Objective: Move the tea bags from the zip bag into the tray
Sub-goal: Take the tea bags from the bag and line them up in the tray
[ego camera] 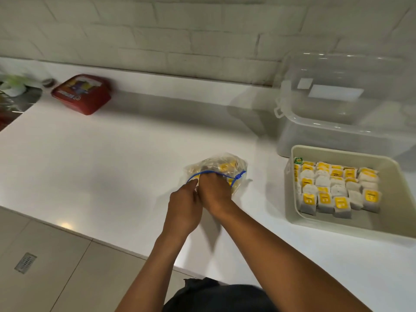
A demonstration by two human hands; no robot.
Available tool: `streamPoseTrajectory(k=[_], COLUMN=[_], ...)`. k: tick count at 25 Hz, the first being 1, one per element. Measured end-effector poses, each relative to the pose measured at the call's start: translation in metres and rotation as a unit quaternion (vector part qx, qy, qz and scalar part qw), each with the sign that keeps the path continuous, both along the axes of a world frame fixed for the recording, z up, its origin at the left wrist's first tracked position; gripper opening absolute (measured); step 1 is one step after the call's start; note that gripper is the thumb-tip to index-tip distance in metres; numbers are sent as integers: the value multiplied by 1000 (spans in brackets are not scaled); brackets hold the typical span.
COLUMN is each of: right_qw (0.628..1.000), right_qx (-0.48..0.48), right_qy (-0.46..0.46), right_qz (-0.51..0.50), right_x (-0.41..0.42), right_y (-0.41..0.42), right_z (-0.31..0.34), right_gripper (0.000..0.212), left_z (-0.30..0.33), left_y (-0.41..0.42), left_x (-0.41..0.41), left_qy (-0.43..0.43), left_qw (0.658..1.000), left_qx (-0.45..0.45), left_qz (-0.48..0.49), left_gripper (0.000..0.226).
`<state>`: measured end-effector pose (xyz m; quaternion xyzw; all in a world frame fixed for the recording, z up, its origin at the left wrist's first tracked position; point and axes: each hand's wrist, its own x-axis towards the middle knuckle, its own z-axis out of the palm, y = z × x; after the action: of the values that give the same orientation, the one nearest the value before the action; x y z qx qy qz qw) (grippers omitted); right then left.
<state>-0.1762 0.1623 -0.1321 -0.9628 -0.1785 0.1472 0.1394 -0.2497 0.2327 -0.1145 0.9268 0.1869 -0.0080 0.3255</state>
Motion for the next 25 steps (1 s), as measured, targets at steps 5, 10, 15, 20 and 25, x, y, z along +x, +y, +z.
streamPoseTrajectory(k=[5,10,15,20,25], right_qw=[999,998,999,1000,999], right_qx=[21,29,-28,-21,-18], right_qy=[0,58,34,11,-33], right_qz=[-37,-14,9,5,34], right_x=[4,2,-10,-13,-24], right_y=[4,-4,-9,-12,-16], right_z=[-4,-2,3,5,29], right_gripper=[22,20,24,24,24], left_z=[0,-2,-7,-11,-7], left_y=[9,12,9,8,7], left_x=[0,0,0,-2,0], left_qy=[32,65,139,122,88], left_qw=[999,991,971,970,985], left_qx=[-11,69,145,155,115], left_qz=[-26,-92,-128,-139,-90], left_gripper=[42,38,39,44,46])
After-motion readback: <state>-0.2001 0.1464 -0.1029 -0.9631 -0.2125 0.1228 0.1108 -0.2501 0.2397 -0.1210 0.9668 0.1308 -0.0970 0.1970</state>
